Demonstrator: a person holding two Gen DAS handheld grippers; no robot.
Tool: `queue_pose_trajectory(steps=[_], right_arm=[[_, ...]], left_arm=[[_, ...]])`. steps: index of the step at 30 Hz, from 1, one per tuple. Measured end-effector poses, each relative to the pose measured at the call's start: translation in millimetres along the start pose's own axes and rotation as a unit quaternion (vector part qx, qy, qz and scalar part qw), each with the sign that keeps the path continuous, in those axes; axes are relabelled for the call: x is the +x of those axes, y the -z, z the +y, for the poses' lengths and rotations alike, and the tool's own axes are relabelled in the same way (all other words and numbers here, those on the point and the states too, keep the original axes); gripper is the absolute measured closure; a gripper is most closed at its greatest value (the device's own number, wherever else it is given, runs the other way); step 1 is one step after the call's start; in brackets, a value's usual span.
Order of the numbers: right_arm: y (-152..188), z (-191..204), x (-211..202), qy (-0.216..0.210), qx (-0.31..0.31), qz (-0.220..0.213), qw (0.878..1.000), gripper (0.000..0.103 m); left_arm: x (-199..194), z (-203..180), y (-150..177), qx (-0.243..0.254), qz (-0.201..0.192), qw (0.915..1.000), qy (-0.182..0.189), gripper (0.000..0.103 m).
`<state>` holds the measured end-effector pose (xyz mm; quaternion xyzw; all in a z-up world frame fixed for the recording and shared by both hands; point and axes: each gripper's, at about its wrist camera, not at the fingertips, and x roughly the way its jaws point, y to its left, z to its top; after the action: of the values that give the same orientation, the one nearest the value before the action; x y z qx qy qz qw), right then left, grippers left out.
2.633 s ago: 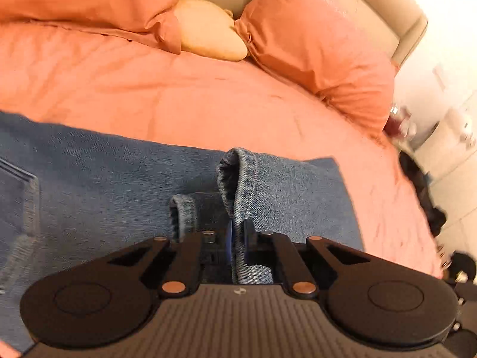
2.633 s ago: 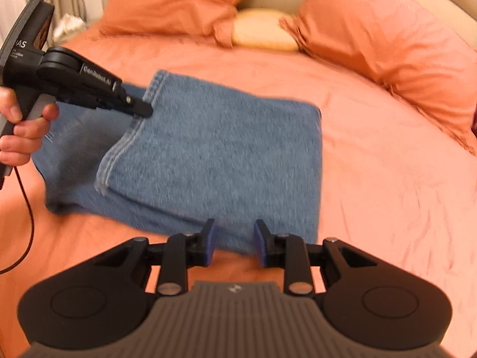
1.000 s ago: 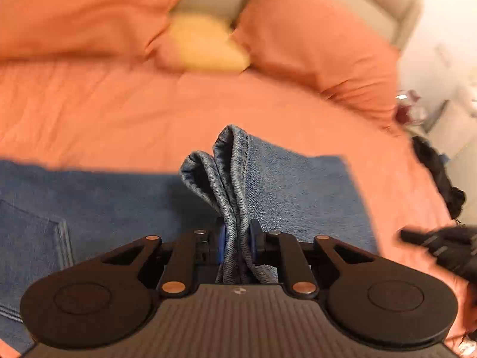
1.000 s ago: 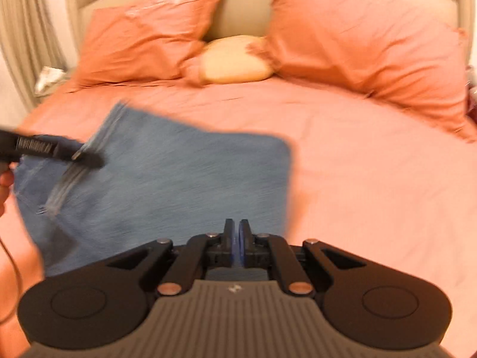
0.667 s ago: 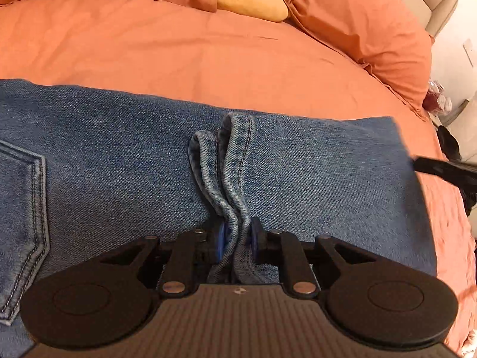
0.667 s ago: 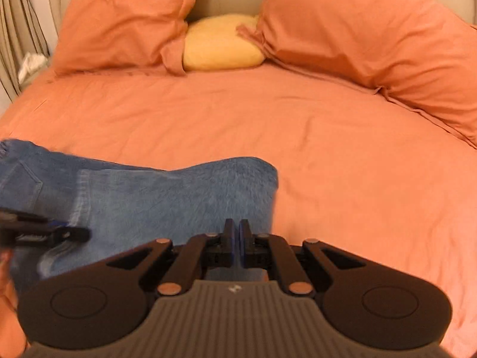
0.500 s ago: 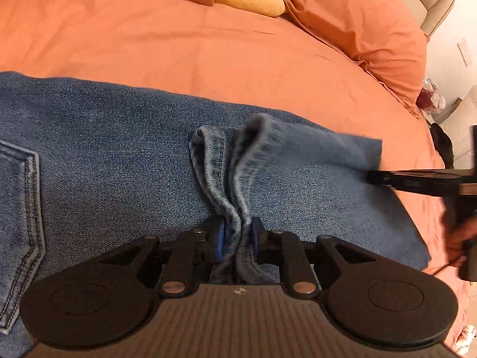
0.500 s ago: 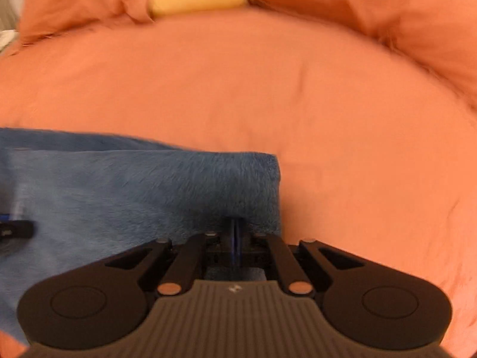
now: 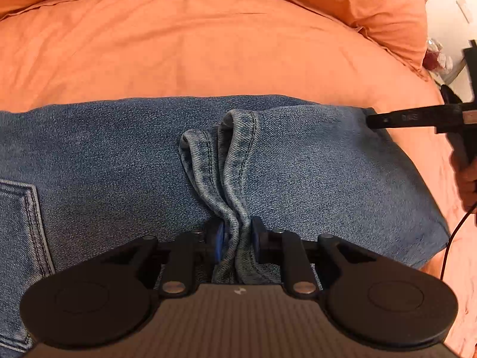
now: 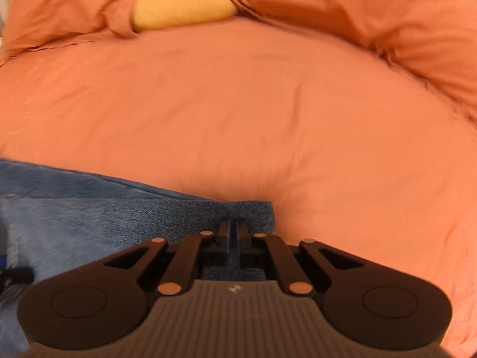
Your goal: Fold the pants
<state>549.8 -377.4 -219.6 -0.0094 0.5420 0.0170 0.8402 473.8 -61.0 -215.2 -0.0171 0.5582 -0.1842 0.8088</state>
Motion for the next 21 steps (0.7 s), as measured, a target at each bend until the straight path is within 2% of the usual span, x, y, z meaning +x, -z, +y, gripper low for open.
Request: queue_pose_trajectory(steps=[3, 6, 10, 14, 19, 21], right_arm=[[-1.8, 12.6, -18.4, 0.016, -0.059, 0.000, 0.998, 0.103], [21.3, 7.5, -65.9, -0.026, -0.076, -0.007, 0.997, 0.097], [70.5, 5.4, -105.0, -0.055, -0.099, 0.013, 0.993, 0.085], [109.3, 7.5, -95.4, -0.061, -0.110, 0.040, 0.991, 0.083], [116.6, 6.9, -53.6, -0.047, -0.109, 0.055, 0.991, 0.083], [113.5, 10.7, -53.9, -0.040, -0.107, 0.057, 0.992, 0.083]], left_arm=[[5.2, -11.0, -4.8, 0.011, 0.004, 0.9999, -0.011, 0.081], [8.0, -11.0, -3.6, 0.010, 0.001, 0.9999, -0.005, 0.081], [9.4, -6.4, -1.7, 0.013, -0.001, 0.9999, -0.001, 0.080], [7.2, -7.2, 0.9, 0.021, 0.001, 0.9997, -0.010, 0.080], [9.5, -7.8, -0.6, 0.018, 0.005, 0.9997, -0.016, 0.075], [10.5, -8.8, -0.4, 0.015, 0.004, 0.9997, -0.018, 0.075]])
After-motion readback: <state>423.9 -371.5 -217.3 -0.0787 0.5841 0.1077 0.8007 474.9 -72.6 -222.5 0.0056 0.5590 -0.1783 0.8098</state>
